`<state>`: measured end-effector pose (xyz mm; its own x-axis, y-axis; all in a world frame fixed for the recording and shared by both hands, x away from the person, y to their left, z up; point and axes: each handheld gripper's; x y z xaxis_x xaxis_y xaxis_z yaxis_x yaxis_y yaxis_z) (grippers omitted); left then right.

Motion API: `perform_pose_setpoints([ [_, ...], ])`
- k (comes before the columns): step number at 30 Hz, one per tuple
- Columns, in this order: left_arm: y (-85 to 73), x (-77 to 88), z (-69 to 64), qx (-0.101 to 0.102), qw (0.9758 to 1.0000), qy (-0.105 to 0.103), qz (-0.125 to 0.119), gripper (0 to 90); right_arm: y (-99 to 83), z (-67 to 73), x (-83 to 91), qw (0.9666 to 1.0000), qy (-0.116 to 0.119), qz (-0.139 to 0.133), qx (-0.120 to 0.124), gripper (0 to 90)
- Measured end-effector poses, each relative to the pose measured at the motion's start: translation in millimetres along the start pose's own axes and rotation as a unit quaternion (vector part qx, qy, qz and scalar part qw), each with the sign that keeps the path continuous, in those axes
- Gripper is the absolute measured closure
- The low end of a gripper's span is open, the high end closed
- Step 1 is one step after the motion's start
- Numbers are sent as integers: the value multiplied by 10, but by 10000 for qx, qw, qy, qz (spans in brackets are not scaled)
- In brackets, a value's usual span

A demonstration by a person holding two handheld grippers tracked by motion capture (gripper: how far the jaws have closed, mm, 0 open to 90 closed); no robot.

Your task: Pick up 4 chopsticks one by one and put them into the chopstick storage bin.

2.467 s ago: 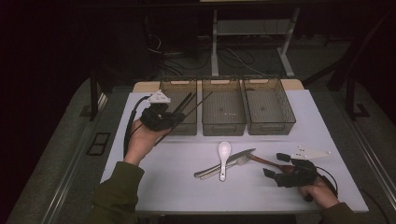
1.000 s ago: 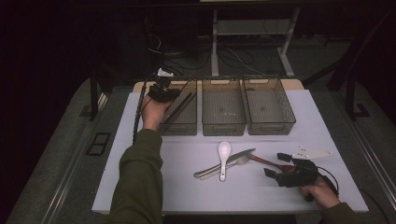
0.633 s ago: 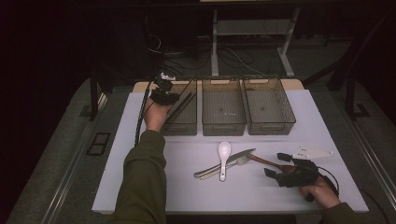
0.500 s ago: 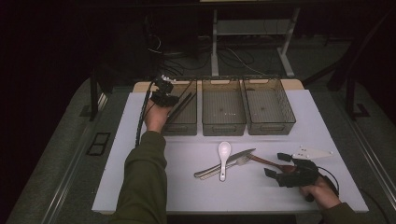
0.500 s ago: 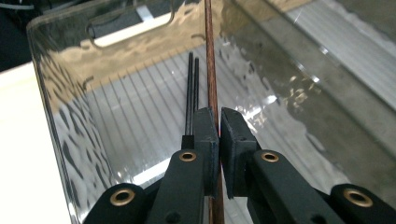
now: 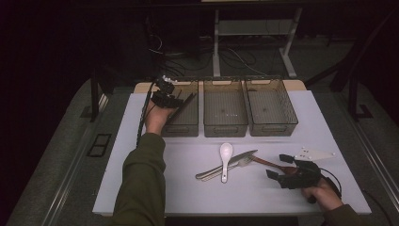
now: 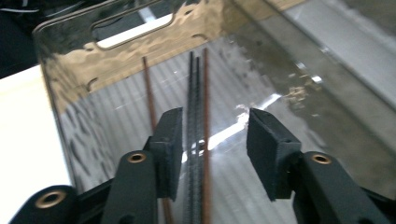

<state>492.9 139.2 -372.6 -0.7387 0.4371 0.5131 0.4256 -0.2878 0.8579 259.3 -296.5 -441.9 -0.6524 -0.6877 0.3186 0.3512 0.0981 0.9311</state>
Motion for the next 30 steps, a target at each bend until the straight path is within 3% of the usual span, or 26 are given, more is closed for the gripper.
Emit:
perform_pose_setpoints([
  [5,54,121,-41,-113,9997,-173,-131,476,0,2,1,10000,-4,4,8,139],
  [8,73,196,-92,-23,9990,-287,-347,457,0,0,0,10000,-10,4,1,139],
  [12,93,320,-137,-222,9982,-378,-409,428,-1,2,-4,10000,-11,6,6,139],
  [18,87,463,-230,-234,9960,-593,-624,382,-1,2,-6,10000,-14,9,14,139],
  [30,41,741,-446,-466,9911,-942,-815,296,-2,1,-8,10000,-18,8,23,139],
])
Point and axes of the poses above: each handheld gripper's, and its own axes: x roughly backward along the jaws, y roughly out of its top, z roughly to its left, and after that the axes turned 15 degrees about -z, right-handed
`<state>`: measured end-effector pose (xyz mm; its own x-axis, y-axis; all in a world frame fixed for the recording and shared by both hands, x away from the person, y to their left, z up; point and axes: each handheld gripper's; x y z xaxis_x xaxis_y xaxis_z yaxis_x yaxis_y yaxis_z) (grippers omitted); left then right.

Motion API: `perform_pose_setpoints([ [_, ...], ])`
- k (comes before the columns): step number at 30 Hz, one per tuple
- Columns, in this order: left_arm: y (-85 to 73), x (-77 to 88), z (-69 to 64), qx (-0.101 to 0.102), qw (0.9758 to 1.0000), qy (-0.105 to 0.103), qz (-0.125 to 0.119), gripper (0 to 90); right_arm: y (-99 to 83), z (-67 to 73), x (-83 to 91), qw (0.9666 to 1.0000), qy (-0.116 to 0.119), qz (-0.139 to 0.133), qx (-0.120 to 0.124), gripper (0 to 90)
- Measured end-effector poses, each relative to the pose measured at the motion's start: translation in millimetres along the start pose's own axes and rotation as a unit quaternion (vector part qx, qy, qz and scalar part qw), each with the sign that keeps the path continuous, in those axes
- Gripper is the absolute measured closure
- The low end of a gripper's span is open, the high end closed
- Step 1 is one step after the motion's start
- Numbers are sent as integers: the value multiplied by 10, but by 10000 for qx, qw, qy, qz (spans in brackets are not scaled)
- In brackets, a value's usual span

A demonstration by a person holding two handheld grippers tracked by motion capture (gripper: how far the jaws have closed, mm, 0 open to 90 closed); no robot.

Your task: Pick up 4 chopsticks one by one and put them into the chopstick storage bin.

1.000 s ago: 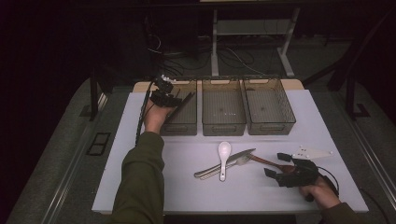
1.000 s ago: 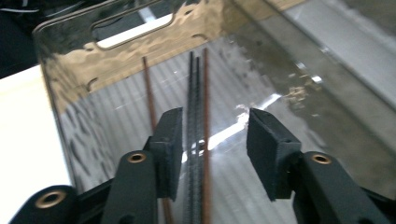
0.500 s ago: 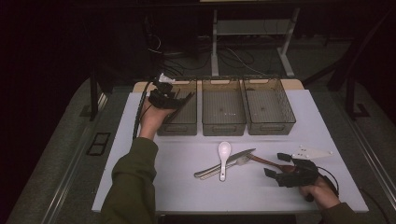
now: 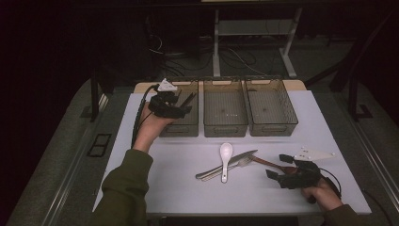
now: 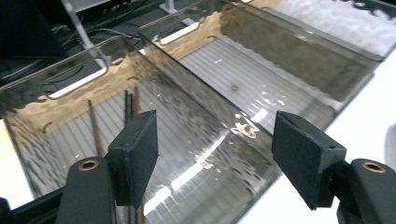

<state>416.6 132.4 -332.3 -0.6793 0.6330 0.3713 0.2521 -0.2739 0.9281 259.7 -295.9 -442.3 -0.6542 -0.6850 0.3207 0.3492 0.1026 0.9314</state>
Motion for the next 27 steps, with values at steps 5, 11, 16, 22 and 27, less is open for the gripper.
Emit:
perform_pose_setpoints([
  [5,-61,81,-107,-46,9999,-130,-4,266,0,-1,-1,10000,-3,-1,1,139],
  [11,-159,172,-231,-112,9997,-213,-53,234,1,1,-1,10000,-7,0,-4,139],
  [16,-225,237,-331,-164,9994,-299,-62,212,-1,2,-3,10000,-9,3,-1,139],
  [22,-327,304,-449,-168,9991,-388,-104,193,-1,3,-2,10000,-16,-3,1,139],
  [27,-435,335,-549,-113,9988,-457,-109,177,0,4,0,10000,-15,5,-5,139],
])
Point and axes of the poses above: each handheld gripper's, and its own axes: x roughly backward along the jaws, y roughly out of its top, z roughly to its left, and after that the axes turned 15 degrees about -z, right-handed
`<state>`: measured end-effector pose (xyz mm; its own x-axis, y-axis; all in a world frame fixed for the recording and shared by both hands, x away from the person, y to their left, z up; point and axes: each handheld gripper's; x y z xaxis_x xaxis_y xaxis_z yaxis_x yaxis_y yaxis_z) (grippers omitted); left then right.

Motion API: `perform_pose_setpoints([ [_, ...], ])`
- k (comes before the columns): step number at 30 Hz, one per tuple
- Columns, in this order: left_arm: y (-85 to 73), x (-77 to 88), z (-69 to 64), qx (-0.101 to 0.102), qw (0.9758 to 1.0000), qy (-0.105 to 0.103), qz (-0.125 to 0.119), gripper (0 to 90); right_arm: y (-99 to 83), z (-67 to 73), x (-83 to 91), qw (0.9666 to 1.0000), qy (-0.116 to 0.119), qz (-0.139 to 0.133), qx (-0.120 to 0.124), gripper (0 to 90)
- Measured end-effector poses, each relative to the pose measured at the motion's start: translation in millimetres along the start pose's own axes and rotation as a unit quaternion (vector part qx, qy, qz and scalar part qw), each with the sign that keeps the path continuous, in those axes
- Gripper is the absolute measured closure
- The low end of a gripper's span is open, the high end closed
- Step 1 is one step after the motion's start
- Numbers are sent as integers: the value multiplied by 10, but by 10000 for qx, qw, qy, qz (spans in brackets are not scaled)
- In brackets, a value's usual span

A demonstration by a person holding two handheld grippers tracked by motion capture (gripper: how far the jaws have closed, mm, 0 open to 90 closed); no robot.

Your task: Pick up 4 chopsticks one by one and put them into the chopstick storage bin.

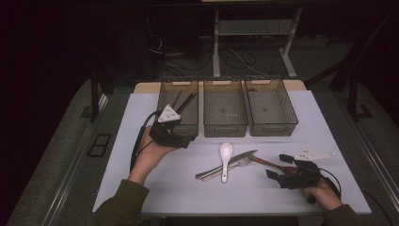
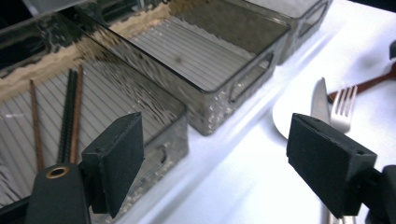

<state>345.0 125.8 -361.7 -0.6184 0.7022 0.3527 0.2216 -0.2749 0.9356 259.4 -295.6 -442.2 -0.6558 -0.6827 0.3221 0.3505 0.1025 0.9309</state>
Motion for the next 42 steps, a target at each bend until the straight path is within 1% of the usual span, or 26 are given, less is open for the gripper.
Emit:
perform_pose_setpoints([
  [4,-103,16,-70,58,10000,-44,-10,165,1,0,1,10000,-6,-6,-4,139],
  [10,-263,43,-161,209,9997,-95,-3,148,1,0,0,10000,-6,-4,-1,139],
  [13,-353,56,-203,258,9996,-149,27,143,2,0,2,10000,-7,-3,-8,139],
  [14,-381,67,-213,249,9995,-202,47,141,2,1,4,10000,-16,-5,-17,139],
  [19,-538,143,-267,295,9992,-251,-53,124,3,3,6,10000,-6,-27,3,139],
  [23,-634,217,-287,294,9990,-312,-124,74,4,5,9,10000,-3,-43,9,139],
  [27,-709,287,-297,272,9989,-331,-206,15,8,5,13,10000,-9,-48,11,139],
  [29,-739,313,-301,232,9991,-297,-214,0,8,2,11,10000,-15,-52,4,139],
  [32,-779,337,-320,207,9990,-300,-269,0,12,-2,16,10000,-32,-64,7,139],
  [38,-836,347,-377,212,9989,-387,-183,0,17,-24,39,9999,-60,-98,-17,139],
  [40,-842,356,-387,204,9990,-376,-149,0,20,-33,50,9999,-61,-99,-21,139],
  [42,-850,358,-393,261,9989,-375,-143,0,26,-42,59,9999,-80,-137,-30,139],
])
Point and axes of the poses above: each handheld gripper's, and its own axes: x roughly backward along the jaws, y roughly out of its top, z roughly to its left, and after that the axes turned 15 degrees about -z, right-handed
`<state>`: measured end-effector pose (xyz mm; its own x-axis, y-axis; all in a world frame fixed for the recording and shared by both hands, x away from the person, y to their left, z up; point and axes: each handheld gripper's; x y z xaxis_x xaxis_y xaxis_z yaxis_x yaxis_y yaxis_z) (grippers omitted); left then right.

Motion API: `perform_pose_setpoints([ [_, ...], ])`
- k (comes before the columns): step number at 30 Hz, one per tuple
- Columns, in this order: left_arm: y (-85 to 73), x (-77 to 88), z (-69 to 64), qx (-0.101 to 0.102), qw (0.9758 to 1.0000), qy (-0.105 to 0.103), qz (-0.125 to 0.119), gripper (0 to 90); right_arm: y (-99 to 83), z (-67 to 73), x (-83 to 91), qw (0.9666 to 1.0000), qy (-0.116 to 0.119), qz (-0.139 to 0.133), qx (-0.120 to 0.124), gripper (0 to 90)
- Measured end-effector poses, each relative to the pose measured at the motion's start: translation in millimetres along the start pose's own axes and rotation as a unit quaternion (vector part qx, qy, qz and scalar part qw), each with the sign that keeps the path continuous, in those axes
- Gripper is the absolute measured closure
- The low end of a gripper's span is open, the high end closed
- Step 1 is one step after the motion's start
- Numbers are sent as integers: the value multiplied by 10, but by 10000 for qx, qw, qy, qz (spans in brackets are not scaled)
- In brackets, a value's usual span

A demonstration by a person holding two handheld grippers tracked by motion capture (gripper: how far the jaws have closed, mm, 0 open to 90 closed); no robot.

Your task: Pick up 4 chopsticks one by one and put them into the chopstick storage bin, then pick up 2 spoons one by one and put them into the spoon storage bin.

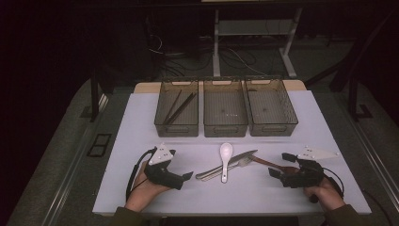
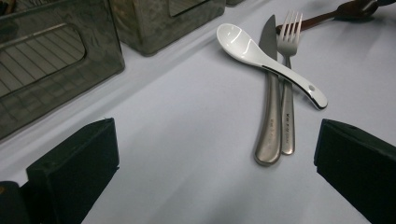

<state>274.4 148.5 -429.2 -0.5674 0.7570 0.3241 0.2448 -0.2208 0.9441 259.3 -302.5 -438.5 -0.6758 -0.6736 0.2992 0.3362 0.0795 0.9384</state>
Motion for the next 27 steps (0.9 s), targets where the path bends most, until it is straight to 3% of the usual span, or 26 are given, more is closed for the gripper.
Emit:
perform_pose_setpoints([
  [14,-39,3,10,-39,10000,-42,27,0,59,-80,73,9998,-163,-103,-35,138],
  [27,-47,5,15,-22,9999,-117,5,0,83,-209,176,9996,-103,248,-8,116],
])
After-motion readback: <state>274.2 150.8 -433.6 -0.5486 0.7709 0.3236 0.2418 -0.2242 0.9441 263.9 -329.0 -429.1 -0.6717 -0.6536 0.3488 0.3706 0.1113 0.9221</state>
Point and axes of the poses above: each handheld gripper's, and its own axes: x roughly backward along the jaws, y roughly out of its top, z roughly to its left, and after that the axes turned 15 degrees about -z, right-handed
